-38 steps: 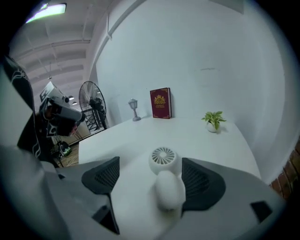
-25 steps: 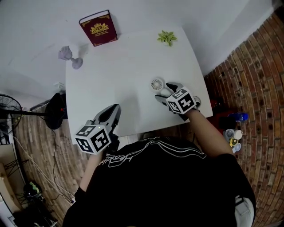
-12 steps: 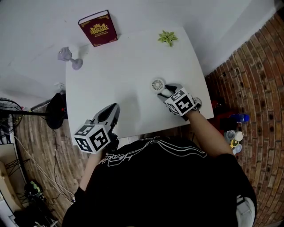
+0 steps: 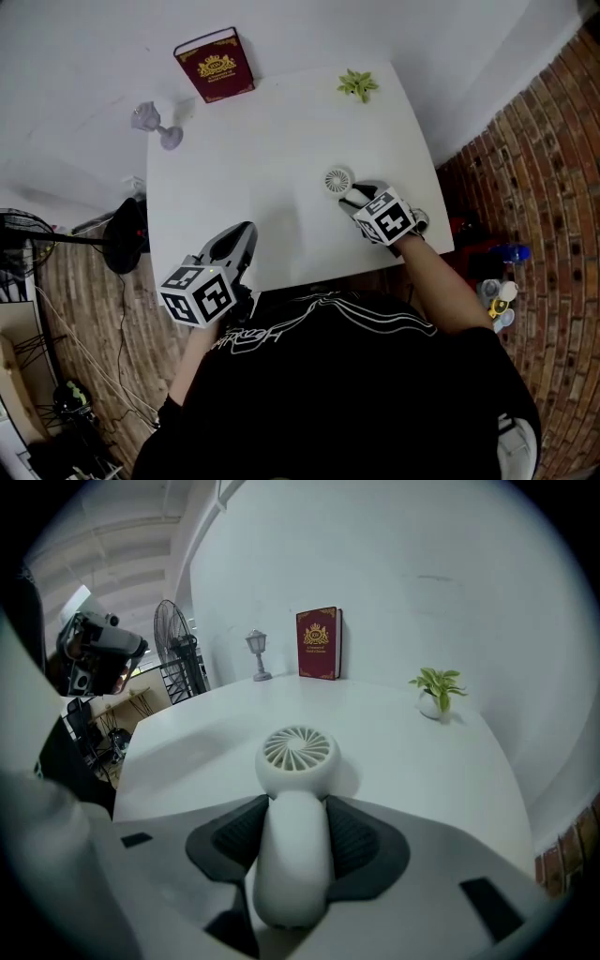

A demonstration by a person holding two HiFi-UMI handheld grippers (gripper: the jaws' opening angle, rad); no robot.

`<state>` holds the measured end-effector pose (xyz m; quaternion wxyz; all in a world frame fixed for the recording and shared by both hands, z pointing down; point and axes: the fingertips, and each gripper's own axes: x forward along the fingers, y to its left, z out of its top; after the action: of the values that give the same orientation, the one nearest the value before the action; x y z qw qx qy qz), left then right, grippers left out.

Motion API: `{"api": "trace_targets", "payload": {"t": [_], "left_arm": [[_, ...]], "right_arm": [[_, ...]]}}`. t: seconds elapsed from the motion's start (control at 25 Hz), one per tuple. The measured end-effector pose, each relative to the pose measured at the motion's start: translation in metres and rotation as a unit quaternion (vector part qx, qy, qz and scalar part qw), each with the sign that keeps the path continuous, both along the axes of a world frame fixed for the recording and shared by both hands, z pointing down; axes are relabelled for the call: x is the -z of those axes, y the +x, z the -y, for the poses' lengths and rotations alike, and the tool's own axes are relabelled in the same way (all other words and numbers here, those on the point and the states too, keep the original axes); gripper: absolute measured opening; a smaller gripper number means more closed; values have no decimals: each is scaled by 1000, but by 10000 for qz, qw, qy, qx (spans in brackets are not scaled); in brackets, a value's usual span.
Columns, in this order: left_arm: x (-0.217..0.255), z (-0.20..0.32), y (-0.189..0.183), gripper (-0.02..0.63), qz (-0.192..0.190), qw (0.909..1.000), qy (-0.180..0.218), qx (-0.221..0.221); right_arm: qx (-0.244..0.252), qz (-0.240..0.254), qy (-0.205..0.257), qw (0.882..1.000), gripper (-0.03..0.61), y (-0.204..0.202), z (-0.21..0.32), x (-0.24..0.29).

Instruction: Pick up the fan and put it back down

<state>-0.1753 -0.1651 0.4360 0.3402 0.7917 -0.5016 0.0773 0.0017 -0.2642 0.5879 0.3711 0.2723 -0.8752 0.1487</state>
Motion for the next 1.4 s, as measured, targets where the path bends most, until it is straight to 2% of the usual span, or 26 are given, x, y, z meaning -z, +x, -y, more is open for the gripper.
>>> {"api": "trace_targets", "payload": {"t": [0.24, 0.52, 0.96, 1.4], "left_arm": [[-2, -5, 2, 38, -35, 10000, -30, -87], [1, -3, 6, 38, -92, 9996, 3, -256], [3, 3, 23, 38, -147, 9988, 63, -458], [9, 1, 57, 38, -61, 9967, 130, -797]], "right_arm": [[-208, 282, 94, 9993, 193, 2, -4, 16], [-367, 795, 295, 9957, 193, 3, -18, 57], [-491, 1827, 760, 9790, 193, 8, -41, 147], [-530, 2289, 1236, 9641, 193, 29, -70, 193]]}}
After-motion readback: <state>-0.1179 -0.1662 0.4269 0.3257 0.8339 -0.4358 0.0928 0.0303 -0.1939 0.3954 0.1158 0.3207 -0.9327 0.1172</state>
